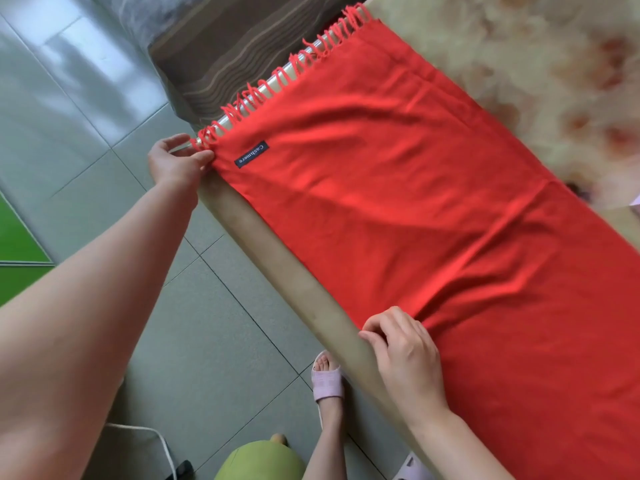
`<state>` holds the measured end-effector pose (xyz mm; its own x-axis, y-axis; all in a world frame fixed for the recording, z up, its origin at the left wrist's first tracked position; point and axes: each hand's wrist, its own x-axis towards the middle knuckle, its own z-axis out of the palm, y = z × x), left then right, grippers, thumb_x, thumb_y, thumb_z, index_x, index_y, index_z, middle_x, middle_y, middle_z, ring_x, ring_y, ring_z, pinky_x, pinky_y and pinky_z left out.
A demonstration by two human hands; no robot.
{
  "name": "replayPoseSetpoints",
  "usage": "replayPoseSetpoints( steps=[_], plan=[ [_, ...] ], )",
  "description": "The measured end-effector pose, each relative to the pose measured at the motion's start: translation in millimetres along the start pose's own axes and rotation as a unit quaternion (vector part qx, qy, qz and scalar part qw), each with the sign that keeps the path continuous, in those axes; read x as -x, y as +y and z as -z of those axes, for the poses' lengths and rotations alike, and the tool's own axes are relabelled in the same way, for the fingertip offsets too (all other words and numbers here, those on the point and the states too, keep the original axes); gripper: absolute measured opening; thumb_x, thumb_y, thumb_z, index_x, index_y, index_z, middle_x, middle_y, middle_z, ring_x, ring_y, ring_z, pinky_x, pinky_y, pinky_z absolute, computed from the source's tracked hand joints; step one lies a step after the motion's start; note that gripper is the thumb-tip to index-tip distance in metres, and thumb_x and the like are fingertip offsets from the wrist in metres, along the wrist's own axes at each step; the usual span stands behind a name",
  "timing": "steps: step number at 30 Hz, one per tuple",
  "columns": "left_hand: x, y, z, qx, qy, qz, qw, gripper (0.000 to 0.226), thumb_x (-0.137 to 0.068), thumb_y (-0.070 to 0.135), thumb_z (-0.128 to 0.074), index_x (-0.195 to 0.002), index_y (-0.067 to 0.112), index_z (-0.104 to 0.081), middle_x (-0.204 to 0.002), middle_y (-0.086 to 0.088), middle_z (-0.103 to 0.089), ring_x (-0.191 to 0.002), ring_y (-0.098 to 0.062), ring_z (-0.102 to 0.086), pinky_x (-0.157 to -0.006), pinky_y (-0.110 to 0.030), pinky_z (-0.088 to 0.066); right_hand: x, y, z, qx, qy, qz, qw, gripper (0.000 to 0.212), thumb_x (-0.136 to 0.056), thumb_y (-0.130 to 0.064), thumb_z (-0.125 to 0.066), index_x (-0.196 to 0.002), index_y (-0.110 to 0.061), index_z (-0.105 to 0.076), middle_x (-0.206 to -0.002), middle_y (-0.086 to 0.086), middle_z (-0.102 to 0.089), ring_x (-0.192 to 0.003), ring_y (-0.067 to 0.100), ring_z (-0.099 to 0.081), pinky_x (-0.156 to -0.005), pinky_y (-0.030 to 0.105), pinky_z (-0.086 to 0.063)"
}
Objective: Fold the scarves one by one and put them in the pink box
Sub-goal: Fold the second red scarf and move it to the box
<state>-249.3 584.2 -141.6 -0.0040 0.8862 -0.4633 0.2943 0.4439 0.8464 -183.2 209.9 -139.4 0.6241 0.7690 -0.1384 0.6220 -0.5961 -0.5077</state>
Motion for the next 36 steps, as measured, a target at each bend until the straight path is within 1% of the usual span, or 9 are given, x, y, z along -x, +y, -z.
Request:
replayPoseSetpoints(
  steps=[7,11,15,18,20,24,27,30,36],
  plan=[
    [-3,-1,1,-0.028,0.024,-0.015,0.999,0.049,-0.076,-0.009,-0.067,-0.121,0.007,-0.054,-0.095,-0.003,-0.063,-0.094,-0.016,-0.065,-0.083,-0.024,-0.055,9,7,-5,0.021,-0.019,0.027,0.999,0.011,-0.081,-0.033,-0.048,-0.077,-0.025,-0.055,-0.076,-0.011,-0.053,-0.074,0.014,-0.052,-0.070,0.026,-0.037],
    [2,2,-5,-0.007,0.031,-0.041,0.999,0.046,-0.079,-0.013,-0.061,-0.122,0.003,-0.052,-0.087,-0.001,-0.061,-0.080,-0.011,-0.064,-0.071,-0.019,-0.056,10,8,-4,0.014,-0.037,0.036,0.999,0.010,-0.082,-0.031,-0.048,-0.081,-0.026,-0.056,-0.080,-0.011,-0.053,-0.076,0.014,-0.054,-0.071,0.026,-0.036],
    [5,-2,-16,-0.082,0.066,-0.042,0.994,0.049,-0.079,0.000,-0.065,-0.125,0.009,-0.051,-0.118,-0.008,-0.061,-0.096,-0.013,-0.061,-0.084,-0.018,-0.051,20,10,0,0.012,-0.049,0.042,0.998,0.024,-0.085,-0.038,-0.048,-0.104,-0.027,-0.058,-0.100,-0.008,-0.053,-0.092,0.013,-0.052,-0.082,0.024,-0.036],
    [23,-4,-26,-0.289,0.105,-0.138,0.941,0.061,-0.081,0.020,-0.063,-0.137,0.018,-0.039,-0.143,-0.009,-0.032,-0.129,-0.023,-0.038,-0.110,-0.031,-0.030,23,16,12,0.010,-0.001,0.018,1.000,0.041,-0.089,-0.038,-0.046,-0.126,-0.023,-0.054,-0.127,-0.003,-0.049,-0.112,0.019,-0.045,-0.098,0.030,-0.031],
    [46,-7,-36,-0.360,0.096,-0.206,0.905,0.060,-0.084,0.024,-0.060,-0.140,0.022,-0.037,-0.151,-0.006,-0.020,-0.140,-0.024,-0.022,-0.114,-0.036,-0.015,16,23,19,0.024,0.017,-0.014,0.999,0.051,-0.091,-0.040,-0.042,-0.139,-0.021,-0.045,-0.145,0.002,-0.038,-0.129,0.022,-0.035,-0.106,0.035,-0.024],
    [86,-28,-65,-0.421,-0.094,-0.350,0.831,0.051,-0.092,0.028,-0.055,-0.141,0.024,-0.041,-0.157,-0.005,-0.017,-0.147,-0.022,-0.007,-0.116,-0.036,-0.005,-8,43,25,0.074,-0.009,-0.050,0.996,0.064,-0.094,-0.050,-0.030,-0.151,-0.023,-0.018,-0.160,0.005,-0.005,-0.147,0.024,-0.005,-0.116,0.038,-0.007],
    [98,-42,-88,-0.492,-0.209,-0.344,0.772,0.059,-0.096,0.044,-0.043,-0.149,0.030,-0.020,-0.160,-0.004,-0.001,-0.147,-0.020,0.006,-0.116,-0.040,0.003,-23,60,24,0.109,-0.038,-0.070,0.991,0.069,-0.094,-0.058,-0.018,-0.152,-0.023,-0.009,-0.160,0.006,0.002,-0.147,0.022,0.005,-0.118,0.041,-0.003],
    [98,-48,-97,-0.554,-0.211,-0.331,0.734,0.068,-0.093,0.057,-0.034,-0.150,0.036,-0.003,-0.159,0.000,0.015,-0.145,-0.019,0.017,-0.115,-0.049,0.009,-19,72,22,0.167,-0.065,-0.065,0.982,0.074,-0.092,-0.064,-0.012,-0.153,-0.021,-0.006,-0.160,0.008,0.001,-0.147,0.026,0.002,-0.117,0.047,-0.003],
    [96,-42,-92,-0.590,-0.166,-0.309,0.727,0.072,-0.090,0.065,-0.030,-0.149,0.037,0.000,-0.158,0.005,0.015,-0.146,-0.019,0.015,-0.111,-0.063,0.002,17,87,29,0.167,-0.074,-0.077,0.980,0.081,-0.090,-0.068,-0.013,-0.153,-0.017,-0.003,-0.160,0.012,0.001,-0.147,0.028,-0.001,-0.116,0.050,-0.004]
  ],
)
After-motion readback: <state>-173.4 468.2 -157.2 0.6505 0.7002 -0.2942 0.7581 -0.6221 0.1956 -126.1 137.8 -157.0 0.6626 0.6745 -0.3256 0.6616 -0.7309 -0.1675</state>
